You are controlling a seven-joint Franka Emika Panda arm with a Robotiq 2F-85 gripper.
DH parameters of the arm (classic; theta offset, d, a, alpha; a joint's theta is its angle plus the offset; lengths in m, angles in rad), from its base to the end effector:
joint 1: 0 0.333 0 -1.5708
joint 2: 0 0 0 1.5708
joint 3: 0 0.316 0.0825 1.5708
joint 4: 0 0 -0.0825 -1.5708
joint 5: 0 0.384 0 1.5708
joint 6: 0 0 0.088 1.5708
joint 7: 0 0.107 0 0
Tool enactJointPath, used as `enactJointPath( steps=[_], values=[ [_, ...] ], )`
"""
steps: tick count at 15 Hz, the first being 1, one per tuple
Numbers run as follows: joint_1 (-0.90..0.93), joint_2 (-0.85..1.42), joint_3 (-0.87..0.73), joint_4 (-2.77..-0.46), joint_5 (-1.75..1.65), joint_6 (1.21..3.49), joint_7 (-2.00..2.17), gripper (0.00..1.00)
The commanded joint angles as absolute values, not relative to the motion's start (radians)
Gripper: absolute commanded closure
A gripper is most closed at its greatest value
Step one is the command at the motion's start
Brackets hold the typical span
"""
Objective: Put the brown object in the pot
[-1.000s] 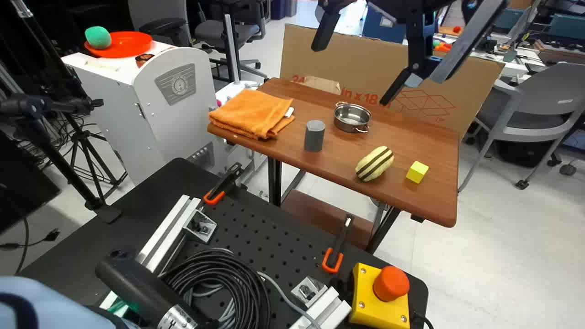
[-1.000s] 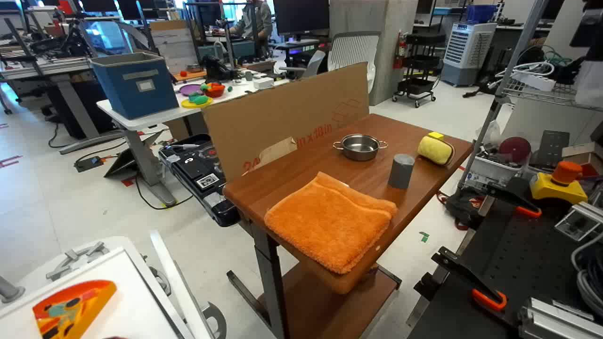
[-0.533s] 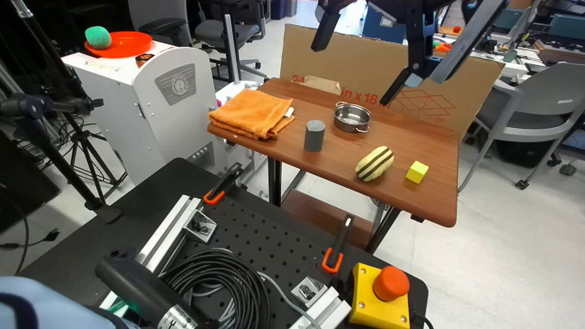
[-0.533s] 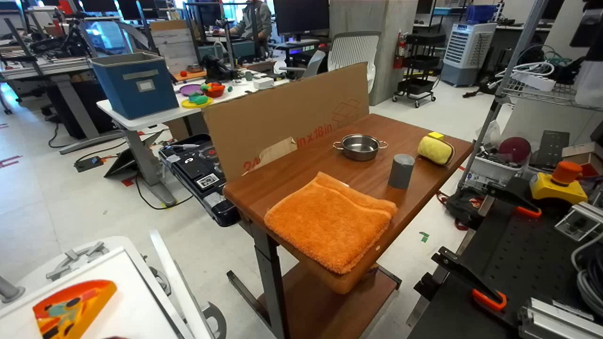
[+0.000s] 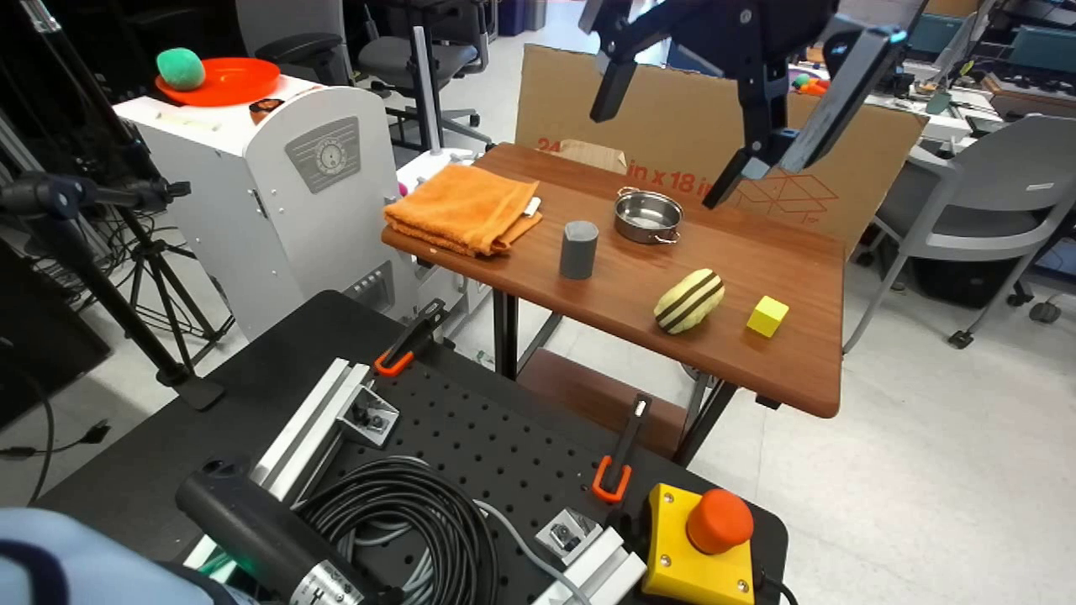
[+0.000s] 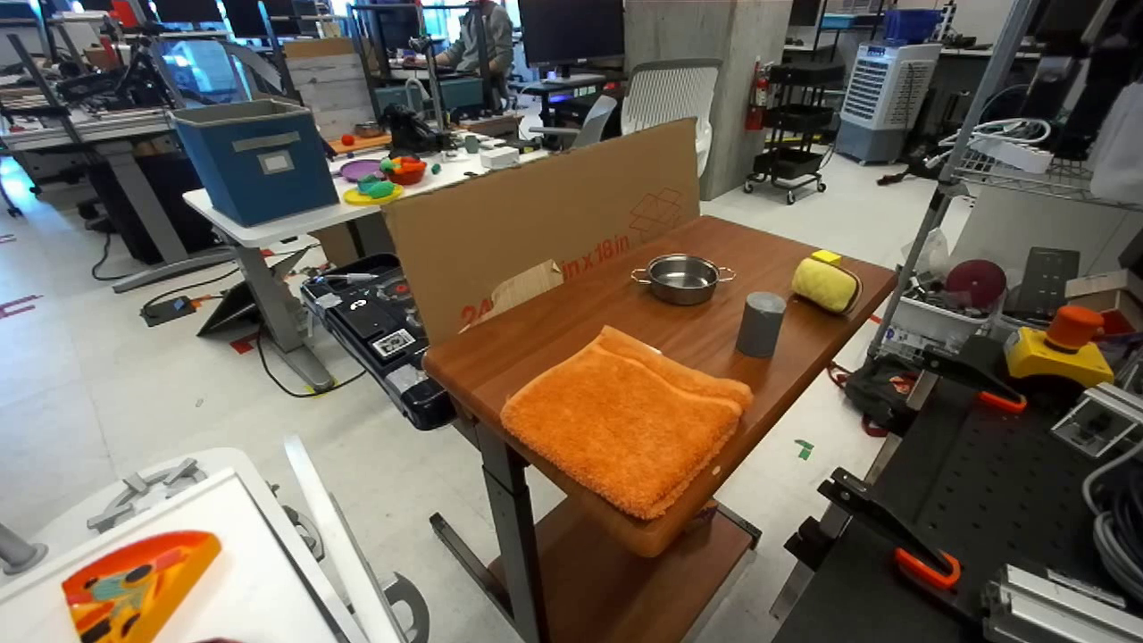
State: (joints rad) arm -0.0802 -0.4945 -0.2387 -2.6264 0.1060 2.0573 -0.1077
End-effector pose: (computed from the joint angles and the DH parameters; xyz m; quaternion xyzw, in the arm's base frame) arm 0.3562 -0.1086 0.3986 -0.9871 0.1152 0.0236 0.1085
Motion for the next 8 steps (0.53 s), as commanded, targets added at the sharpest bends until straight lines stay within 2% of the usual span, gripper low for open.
enactJointPath(
  steps=[1, 8],
  values=[
    [-0.063, -0.301, -0.192, -2.572, 0.155, 2.216, -0.084, 0.0],
    [-0.067, 0.098, -0.115, -2.362, 0.098, 2.381, 0.063, 0.0]
  ],
)
